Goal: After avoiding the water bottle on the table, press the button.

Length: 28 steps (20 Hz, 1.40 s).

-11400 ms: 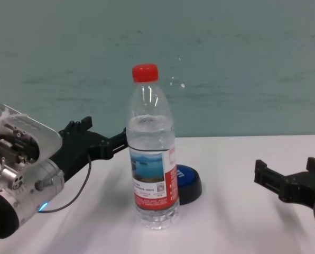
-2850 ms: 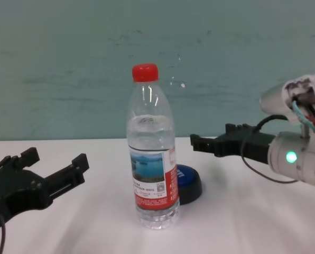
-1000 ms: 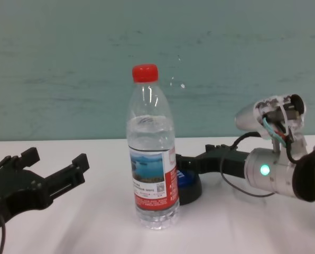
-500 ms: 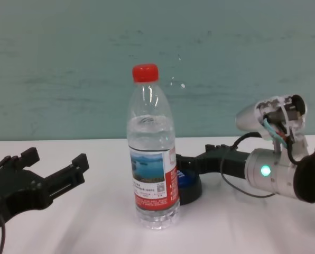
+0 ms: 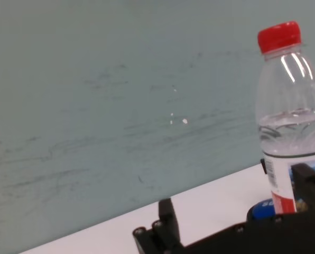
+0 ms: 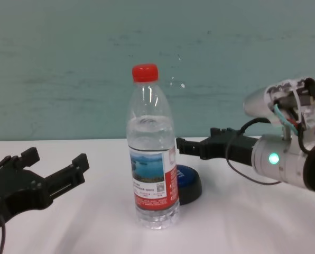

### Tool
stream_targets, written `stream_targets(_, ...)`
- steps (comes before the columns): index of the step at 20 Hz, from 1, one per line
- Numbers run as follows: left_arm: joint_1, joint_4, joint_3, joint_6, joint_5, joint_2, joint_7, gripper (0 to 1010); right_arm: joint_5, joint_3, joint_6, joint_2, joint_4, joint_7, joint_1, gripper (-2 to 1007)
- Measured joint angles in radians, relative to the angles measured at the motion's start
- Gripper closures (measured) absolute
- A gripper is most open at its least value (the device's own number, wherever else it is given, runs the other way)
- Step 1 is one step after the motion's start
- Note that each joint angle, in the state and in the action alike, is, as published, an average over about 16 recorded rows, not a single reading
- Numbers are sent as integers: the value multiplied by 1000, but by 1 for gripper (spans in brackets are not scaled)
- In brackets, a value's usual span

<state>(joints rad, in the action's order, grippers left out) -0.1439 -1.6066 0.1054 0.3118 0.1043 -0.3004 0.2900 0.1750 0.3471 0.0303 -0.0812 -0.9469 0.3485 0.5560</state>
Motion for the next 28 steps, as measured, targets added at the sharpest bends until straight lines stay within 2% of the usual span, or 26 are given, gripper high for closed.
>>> stream_targets(9,0,0,0,0,0,0,0,0,-16,-4,-34,-31,-180,-52,-88,1)
stream_targets(17,0,0,0,0,0,0,0,0,-39,-20,-61,-51,-318,-107,-180,1)
stream_targets(23,0,0,0,0,0,0,0,0,-60,-40,-65,-55,-407,-147,-258,1)
stream_targets(28,0,0,0,0,0,0,0,0,-85,-57,-52,-50,-472,-181,-326,1)
